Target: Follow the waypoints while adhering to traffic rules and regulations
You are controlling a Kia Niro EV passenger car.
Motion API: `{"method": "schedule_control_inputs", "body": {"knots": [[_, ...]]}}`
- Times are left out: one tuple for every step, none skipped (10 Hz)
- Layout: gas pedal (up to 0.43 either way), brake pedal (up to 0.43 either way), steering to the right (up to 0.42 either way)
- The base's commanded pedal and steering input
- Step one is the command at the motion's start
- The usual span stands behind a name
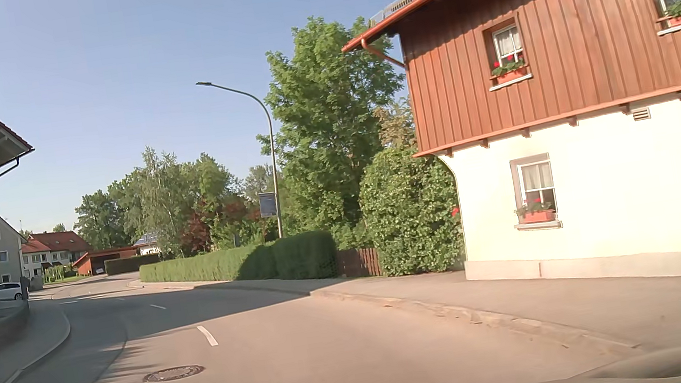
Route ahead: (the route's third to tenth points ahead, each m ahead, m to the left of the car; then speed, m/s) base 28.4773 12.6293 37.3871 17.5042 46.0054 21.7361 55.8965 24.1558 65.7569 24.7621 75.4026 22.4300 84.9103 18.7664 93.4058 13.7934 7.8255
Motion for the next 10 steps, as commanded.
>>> {"method": "schedule_control_inputs", "body": {"knots": [[0.177, 0.0, -0.118], [0.189, 0.0, -0.119], [0.189, 0.0, -0.118], [0.189, 0.0, -0.119], [0.189, 0.0, -0.119], [0.189, 0.0, -0.122], [0.189, 0.0, -0.126], [0.189, 0.0, -0.133], [0.189, 0.0, -0.134], [0.189, 0.0, -0.134]]}}
